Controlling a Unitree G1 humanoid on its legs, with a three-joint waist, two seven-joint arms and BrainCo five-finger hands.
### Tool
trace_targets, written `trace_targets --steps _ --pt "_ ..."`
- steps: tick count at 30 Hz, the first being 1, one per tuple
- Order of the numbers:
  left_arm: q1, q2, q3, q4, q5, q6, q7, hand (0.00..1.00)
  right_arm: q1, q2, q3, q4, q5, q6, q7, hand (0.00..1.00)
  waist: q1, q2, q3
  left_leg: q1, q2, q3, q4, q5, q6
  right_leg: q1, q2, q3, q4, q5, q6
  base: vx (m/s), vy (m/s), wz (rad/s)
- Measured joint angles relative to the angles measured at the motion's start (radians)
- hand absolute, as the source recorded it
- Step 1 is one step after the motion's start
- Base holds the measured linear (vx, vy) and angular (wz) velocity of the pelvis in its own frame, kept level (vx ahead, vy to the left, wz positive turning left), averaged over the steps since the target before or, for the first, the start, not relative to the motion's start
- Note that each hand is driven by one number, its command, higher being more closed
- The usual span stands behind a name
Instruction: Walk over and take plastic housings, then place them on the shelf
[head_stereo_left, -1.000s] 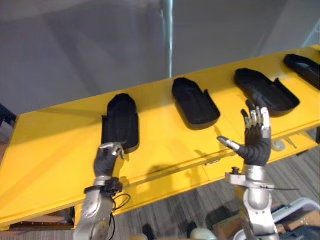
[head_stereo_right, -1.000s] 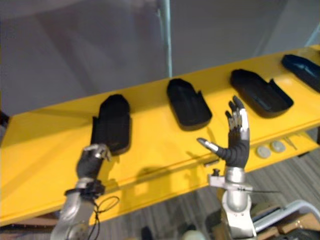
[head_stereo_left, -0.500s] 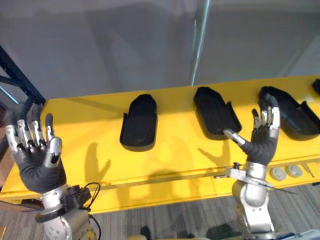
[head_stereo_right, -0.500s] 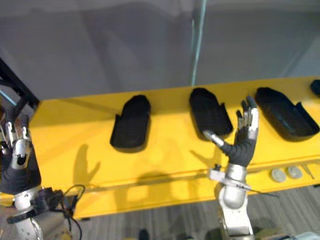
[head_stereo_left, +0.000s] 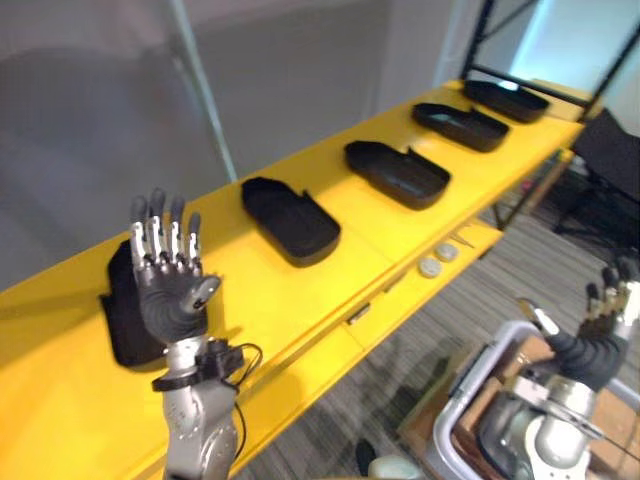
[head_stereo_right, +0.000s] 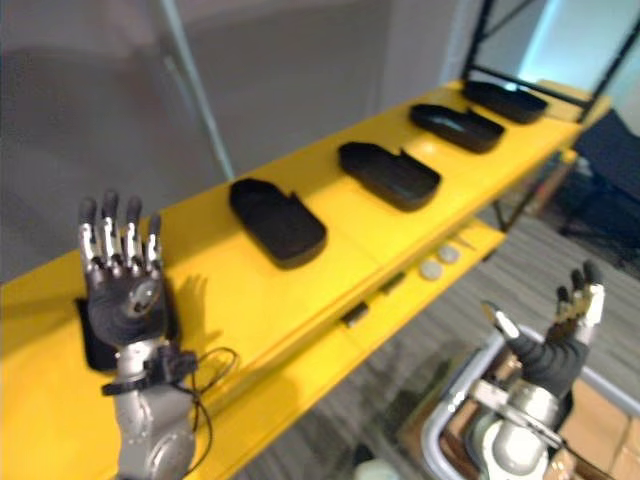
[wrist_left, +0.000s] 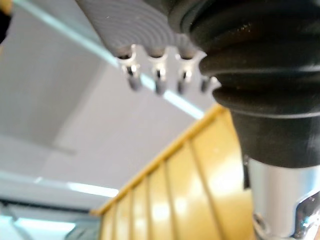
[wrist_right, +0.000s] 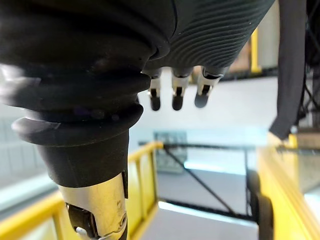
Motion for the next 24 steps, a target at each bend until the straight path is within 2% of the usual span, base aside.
trace_targets --steps 1,4,5,7,8,11,12,14,16,17,19,20,22,23,24 --pt "0.004 -0.005 0.002 -0.002 0.000 0.006 0.018 0.00 -0.005 -0.007 0.000 -0.001 0.018 -0.020 0.024 0.00 0.008 0.013 -0.003 -0.029 0.007 -0.076 0.051 -0.033 0.008 -0.007 0.006 0.014 -0.013 0.004 -0.005 -0.04 -0.049 -0.80" --pt "0.036 -0.012 0.048 -0.033 0.024 0.030 0.028 0.00 -0.049 -0.027 0.020 0.000 0.046 -0.023 0.060 0.00 0.033 0.040 0.004 -0.083 0.008 -0.215 0.148 -0.081 0.021 -0.030 0.015 0.033 -0.005 0.011 -0.015 -0.07 0.042 -0.47" --pt "0.044 -0.012 0.061 -0.043 0.024 0.030 0.030 0.00 -0.063 -0.031 0.027 0.001 0.046 -0.023 0.062 0.00 0.039 0.044 0.005 -0.091 0.006 -0.232 0.162 -0.088 0.024 -0.036 0.015 0.035 -0.003 0.011 -0.015 -0.06 0.110 -0.37" --pt "0.062 -0.012 0.100 -0.069 0.022 0.021 0.029 0.00 -0.118 -0.051 0.055 0.012 0.049 -0.016 0.071 0.00 0.071 0.062 0.016 -0.092 0.006 -0.248 0.166 -0.118 0.007 -0.046 0.014 0.027 -0.001 0.014 -0.016 -0.05 0.119 -0.21" --pt "0.061 -0.012 0.105 -0.070 0.022 0.019 0.028 0.00 -0.130 -0.054 0.062 0.015 0.051 -0.014 0.072 0.00 0.076 0.064 0.020 -0.094 0.003 -0.258 0.166 -0.124 0.002 -0.046 0.011 0.019 -0.001 0.015 -0.016 -0.06 0.131 0.10" --pt "0.049 -0.011 0.110 -0.071 0.019 -0.006 -0.003 0.00 -0.175 -0.054 0.113 0.049 0.065 0.017 0.052 0.00 0.087 0.060 0.048 -0.135 -0.021 -0.307 0.197 -0.131 0.005 -0.078 -0.008 -0.008 0.055 0.013 0.003 -0.04 0.120 0.29" --pt "0.041 -0.011 0.106 -0.071 0.014 -0.013 -0.017 0.00 -0.185 -0.051 0.133 0.062 0.078 0.034 0.043 0.00 0.096 0.056 0.081 -0.144 -0.029 -0.326 0.222 -0.133 0.008 -0.108 -0.007 -0.008 0.131 -0.007 0.022 -0.05 0.087 0.05" --pt "0.042 -0.011 0.105 -0.072 0.009 -0.023 -0.041 0.00 -0.175 -0.026 0.150 0.088 0.090 0.054 0.026 0.00 0.101 0.055 0.131 -0.140 -0.040 -0.364 0.250 -0.140 0.019 -0.136 -0.001 -0.007 0.226 -0.020 0.025 -0.07 0.077 -0.14" --pt "0.048 -0.010 0.105 -0.072 0.007 -0.023 -0.057 0.00 -0.118 0.034 0.151 0.090 0.093 0.055 0.019 0.00 0.100 0.051 0.176 -0.108 -0.045 -0.360 0.258 -0.153 0.021 -0.142 0.004 -0.005 0.284 -0.020 0.026 -0.13 0.092 -0.42" --pt "0.070 -0.008 0.106 -0.073 -0.011 -0.022 -0.071 0.00 -0.058 0.074 0.159 0.087 0.096 0.048 0.043 0.00 0.101 0.035 0.189 -0.087 -0.046 -0.336 0.259 -0.163 0.025 -0.141 0.001 -0.007 0.298 -0.021 0.029 -0.21 0.077 -0.82" --pt "0.135 0.005 0.114 -0.096 -0.011 -0.022 -0.065 0.00 0.015 0.097 0.194 0.063 0.120 0.020 0.129 0.00 0.103 -0.002 0.202 -0.075 -0.048 -0.275 0.280 -0.180 0.040 -0.129 -0.023 -0.045 0.253 -0.004 0.050 -0.20 0.043 -0.87" --pt "0.146 0.008 0.114 -0.100 -0.006 -0.020 -0.060 0.00 0.024 0.096 0.197 0.056 0.132 0.012 0.154 0.00 0.100 -0.005 0.201 -0.091 -0.038 -0.260 0.288 -0.181 0.045 -0.129 -0.027 -0.045 0.234 0.003 0.065 -0.24 0.044 -0.65" --pt "0.141 0.011 0.148 -0.103 -0.004 0.004 -0.043 0.00 -0.010 0.071 0.223 0.050 0.148 -0.018 0.216 0.00 0.108 -0.002 0.201 -0.118 -0.005 -0.226 0.284 -0.163 0.054 -0.193 -0.057 -0.144 0.415 -0.060 0.000 -0.27 0.047 -0.45" --pt "0.138 0.013 0.162 -0.103 -0.009 0.009 -0.041 0.00 -0.028 0.063 0.236 0.050 0.147 -0.020 0.216 0.00 0.111 0.002 0.200 -0.125 0.002 -0.226 0.279 -0.150 0.047 -0.198 -0.069 -0.158 0.468 -0.088 0.005 -0.20 0.001 -0.26" --pt "0.131 0.021 0.190 -0.103 -0.013 0.026 -0.041 0.00 -0.071 0.052 0.265 0.051 0.133 -0.021 0.210 0.00 0.130 -0.002 0.198 -0.127 0.013 -0.218 0.256 -0.123 0.039 -0.198 -0.107 -0.182 0.560 -0.142 0.004 -0.15 -0.078 -0.22"
